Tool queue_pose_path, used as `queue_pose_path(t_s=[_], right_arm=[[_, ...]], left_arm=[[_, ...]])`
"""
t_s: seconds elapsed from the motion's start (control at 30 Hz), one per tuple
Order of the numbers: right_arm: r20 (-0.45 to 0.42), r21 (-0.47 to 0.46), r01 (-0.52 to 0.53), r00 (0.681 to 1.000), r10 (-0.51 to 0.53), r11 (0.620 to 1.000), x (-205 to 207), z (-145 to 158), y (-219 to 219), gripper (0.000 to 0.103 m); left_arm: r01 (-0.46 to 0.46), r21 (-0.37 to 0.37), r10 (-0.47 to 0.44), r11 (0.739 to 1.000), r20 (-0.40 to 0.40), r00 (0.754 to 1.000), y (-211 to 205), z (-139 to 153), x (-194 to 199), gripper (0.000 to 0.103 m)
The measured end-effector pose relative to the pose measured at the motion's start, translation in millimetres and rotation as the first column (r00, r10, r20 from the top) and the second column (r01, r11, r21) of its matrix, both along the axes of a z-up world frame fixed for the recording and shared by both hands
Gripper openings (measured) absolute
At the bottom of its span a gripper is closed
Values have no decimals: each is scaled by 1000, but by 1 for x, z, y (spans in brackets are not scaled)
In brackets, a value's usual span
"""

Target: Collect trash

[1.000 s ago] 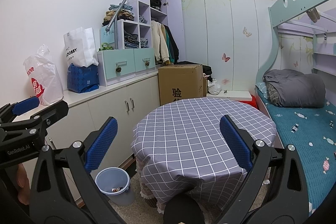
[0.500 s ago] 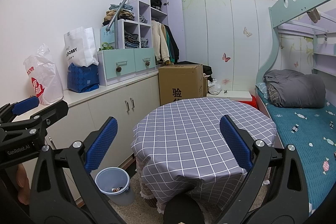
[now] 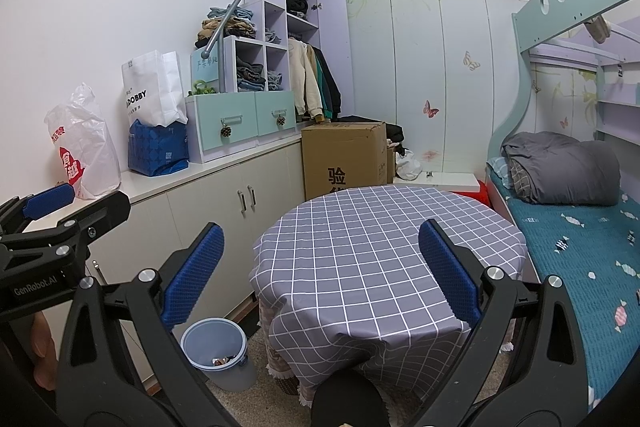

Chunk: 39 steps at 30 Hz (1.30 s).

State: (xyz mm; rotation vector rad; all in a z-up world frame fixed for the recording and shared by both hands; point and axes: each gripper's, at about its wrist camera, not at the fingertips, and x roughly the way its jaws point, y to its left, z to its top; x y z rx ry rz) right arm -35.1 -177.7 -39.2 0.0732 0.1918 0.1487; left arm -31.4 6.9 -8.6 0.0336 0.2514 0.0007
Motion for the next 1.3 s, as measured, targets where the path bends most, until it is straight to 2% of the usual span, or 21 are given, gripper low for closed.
queue_pose_path(t_s=[1.3], right_arm=[[-11,0,-2,1000,2,1000,3,-5,-5,96]], left_arm=[[11,1,-11,1000,-12,1000,6,-14,1,95]])
